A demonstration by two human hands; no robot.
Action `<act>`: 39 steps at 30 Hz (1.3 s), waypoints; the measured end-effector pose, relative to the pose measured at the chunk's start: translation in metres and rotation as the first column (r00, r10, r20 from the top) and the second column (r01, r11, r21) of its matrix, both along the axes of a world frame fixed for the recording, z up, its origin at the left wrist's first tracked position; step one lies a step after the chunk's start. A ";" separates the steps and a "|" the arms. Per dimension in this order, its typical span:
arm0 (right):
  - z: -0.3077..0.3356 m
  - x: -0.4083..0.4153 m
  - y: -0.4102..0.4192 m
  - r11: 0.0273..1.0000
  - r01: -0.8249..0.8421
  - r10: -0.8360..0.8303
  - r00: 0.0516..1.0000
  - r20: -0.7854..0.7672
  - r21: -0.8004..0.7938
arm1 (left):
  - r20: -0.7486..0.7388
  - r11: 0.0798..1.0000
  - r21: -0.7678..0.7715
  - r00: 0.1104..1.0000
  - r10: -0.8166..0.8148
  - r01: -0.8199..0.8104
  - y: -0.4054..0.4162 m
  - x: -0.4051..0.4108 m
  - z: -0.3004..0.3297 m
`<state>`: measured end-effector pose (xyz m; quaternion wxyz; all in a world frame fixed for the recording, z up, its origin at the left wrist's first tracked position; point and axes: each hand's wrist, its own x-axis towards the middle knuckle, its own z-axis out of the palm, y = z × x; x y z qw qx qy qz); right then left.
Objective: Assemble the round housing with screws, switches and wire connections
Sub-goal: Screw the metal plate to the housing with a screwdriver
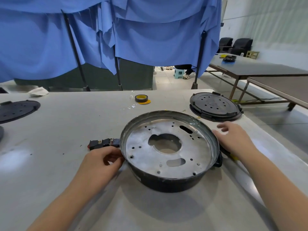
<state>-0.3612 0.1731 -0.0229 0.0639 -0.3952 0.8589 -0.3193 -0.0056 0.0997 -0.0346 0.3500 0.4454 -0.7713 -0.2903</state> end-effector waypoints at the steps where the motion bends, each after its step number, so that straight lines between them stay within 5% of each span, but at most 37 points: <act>1: 0.007 0.006 0.002 0.997 -0.006 0.002 0.999 -0.048 -0.073 | -0.013 1.000 0.028 1.000 -0.002 0.003 0.000 0.000 0.000; 4: 0.038 0.047 0.010 0.926 -0.231 0.201 0.971 -0.128 -0.298 | -0.054 0.996 0.093 0.999 -0.006 0.011 -0.001 -0.001 0.001; 8: 0.062 0.125 0.031 0.720 -0.693 0.689 0.714 -0.124 0.010 | -0.091 0.990 0.141 0.996 0.000 0.013 -0.001 -0.001 0.002; 11: 0.051 0.160 0.041 0.630 -0.717 0.775 0.552 -0.307 0.299 | -0.101 0.988 0.157 0.995 0.007 0.009 -0.002 0.000 0.001; 18: 0.038 0.183 0.041 0.666 -0.669 0.715 0.446 -0.539 0.330 | -0.146 0.970 0.241 0.988 0.042 -0.006 -0.002 0.000 0.003; 23: 0.061 0.174 0.033 0.772 -0.619 0.556 0.546 -0.627 0.145 | -0.324 0.950 0.313 0.941 0.100 0.006 0.000 0.002 0.012; 29: 0.101 0.153 0.014 0.797 -0.604 0.501 0.688 -0.526 -0.030 | -0.486 0.910 0.401 0.866 0.112 0.107 0.013 -0.008 0.021; 39: 0.148 0.104 0.007 0.780 -0.548 0.506 0.836 -0.211 -0.302 | -0.615 1.000 0.009 0.789 -0.001 0.009 0.029 -0.028 0.075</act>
